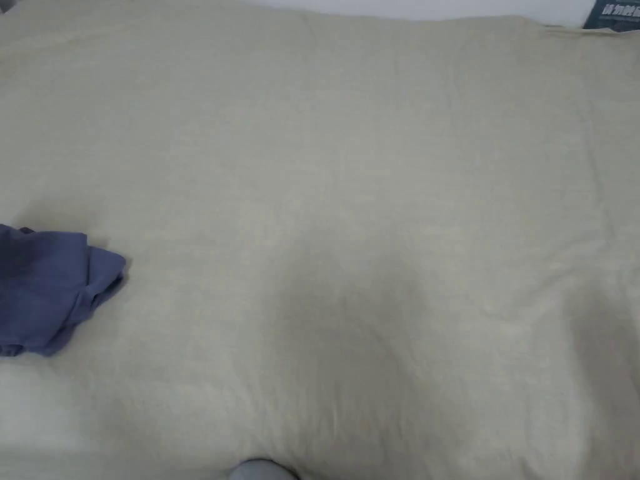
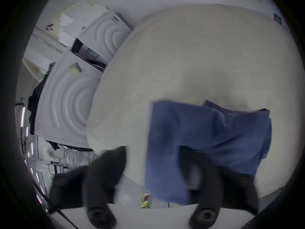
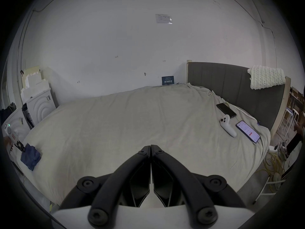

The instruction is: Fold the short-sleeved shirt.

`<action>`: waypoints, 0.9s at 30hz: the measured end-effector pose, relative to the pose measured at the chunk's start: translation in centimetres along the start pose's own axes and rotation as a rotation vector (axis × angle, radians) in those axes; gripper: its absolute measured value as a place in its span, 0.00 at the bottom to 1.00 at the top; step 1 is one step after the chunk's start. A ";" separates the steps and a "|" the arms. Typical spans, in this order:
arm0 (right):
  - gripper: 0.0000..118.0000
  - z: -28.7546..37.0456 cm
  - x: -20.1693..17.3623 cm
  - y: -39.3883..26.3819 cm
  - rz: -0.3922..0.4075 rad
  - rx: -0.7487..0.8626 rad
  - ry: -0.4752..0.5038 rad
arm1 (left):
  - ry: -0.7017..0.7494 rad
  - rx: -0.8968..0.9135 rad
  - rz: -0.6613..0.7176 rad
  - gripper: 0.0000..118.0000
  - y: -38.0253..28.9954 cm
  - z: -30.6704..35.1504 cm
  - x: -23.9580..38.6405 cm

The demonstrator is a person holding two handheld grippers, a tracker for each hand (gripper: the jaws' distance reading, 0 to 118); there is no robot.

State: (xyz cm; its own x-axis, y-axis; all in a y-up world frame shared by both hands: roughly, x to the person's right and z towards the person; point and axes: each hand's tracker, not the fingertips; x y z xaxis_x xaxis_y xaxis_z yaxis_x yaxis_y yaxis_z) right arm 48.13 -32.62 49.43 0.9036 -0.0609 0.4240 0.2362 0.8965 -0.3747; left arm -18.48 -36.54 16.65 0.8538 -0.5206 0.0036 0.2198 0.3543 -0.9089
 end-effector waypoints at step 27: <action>0.00 4.0 1.2 4.6 0.074 0.190 0.198 | -0.615 0.986 0.465 1.00 -7.2 30.6 17.2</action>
State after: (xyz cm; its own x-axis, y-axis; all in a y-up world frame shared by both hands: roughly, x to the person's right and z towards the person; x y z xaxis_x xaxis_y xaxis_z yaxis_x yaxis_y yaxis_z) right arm 48.86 -26.81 51.54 0.9725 -0.0602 0.2249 0.1129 0.9668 -0.2293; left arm 9.07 -24.30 36.04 0.9656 0.1639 0.2018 -0.1283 0.9756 -0.1781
